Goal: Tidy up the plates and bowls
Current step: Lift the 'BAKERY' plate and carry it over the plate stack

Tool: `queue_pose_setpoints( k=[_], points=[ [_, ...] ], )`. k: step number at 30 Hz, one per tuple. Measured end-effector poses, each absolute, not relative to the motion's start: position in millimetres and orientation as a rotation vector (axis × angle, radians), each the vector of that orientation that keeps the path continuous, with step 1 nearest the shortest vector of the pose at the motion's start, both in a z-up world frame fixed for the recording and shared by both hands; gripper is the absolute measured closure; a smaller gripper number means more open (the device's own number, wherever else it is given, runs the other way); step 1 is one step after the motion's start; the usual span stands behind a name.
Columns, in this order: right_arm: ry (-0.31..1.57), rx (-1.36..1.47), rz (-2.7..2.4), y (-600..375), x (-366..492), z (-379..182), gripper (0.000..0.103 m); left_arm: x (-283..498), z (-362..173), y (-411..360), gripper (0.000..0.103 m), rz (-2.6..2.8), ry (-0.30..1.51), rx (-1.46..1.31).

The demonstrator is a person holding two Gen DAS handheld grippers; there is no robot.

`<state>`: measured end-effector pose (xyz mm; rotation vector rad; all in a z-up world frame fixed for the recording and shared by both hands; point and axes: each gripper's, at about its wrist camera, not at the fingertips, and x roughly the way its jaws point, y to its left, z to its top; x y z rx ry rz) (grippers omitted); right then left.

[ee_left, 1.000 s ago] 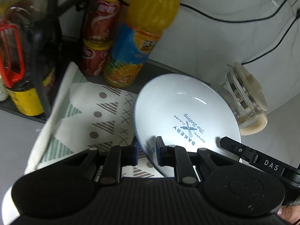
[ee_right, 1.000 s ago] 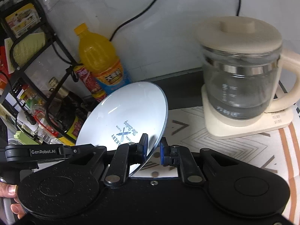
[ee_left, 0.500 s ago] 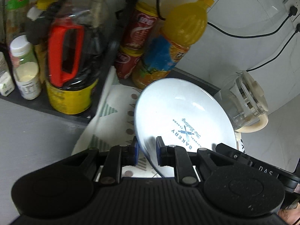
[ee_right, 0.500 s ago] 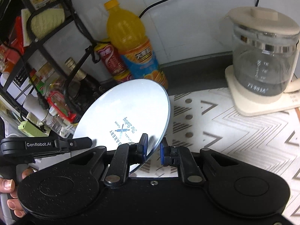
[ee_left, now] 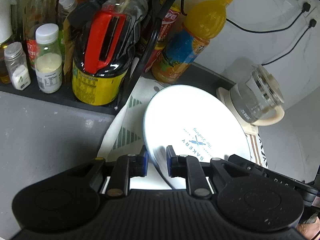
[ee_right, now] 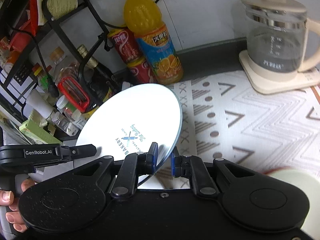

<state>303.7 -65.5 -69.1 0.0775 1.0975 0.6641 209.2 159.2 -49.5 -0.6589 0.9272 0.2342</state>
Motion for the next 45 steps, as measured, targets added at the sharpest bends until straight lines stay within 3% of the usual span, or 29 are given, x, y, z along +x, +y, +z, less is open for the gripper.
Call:
queue_pose_setpoints(
  k=[19, 45],
  points=[
    [1.147, 0.102, 0.589, -69, 229, -78, 0.090, 153, -70, 152, 0.087, 0.177, 0.985, -0.643],
    [1.196, 0.016, 0.531, -67, 200, -91, 0.090, 121, -103, 147, 0.087, 0.158, 1.063, -0.681]
  ],
)
